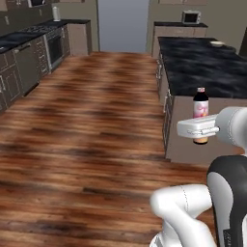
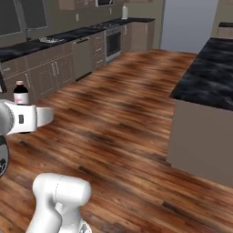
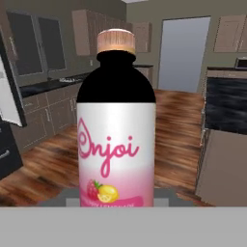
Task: Open the fridge, grab two sodas, and place both sodas inside the bowl with ice on the dining counter.
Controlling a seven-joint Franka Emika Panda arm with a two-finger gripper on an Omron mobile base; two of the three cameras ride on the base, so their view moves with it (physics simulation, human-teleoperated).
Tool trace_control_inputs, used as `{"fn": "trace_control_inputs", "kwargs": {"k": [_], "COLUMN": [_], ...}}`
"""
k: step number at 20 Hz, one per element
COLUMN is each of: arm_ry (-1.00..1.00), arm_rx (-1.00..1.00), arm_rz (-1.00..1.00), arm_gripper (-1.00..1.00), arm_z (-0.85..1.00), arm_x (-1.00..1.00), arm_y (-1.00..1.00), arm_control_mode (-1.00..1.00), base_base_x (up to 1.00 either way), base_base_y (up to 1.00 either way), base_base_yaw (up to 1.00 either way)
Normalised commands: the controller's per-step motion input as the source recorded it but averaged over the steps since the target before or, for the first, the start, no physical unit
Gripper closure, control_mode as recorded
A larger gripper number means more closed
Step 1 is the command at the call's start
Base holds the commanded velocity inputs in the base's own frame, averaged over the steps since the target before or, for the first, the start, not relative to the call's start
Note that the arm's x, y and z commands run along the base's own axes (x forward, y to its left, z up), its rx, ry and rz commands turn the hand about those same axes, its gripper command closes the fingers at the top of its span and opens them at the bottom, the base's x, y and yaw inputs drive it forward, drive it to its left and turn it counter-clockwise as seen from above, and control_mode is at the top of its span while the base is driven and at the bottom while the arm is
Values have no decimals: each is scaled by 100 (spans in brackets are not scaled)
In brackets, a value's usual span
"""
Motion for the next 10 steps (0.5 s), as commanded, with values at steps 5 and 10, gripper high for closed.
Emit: {"fn": "trace_control_inputs", "kwargs": {"k": [5,10], "arm_ry": [0,0], "arm_rx": [0,0], "arm_rz": [0,0], "arm_gripper": [100,100], "arm_z": [0,0], "arm_x": [0,0], "arm_y": [0,0], "arm_control_mode": [100,100], "base_base_x": [17,22], "base_base_y": [-100,-100], "base_base_yaw": [-1,0]}}
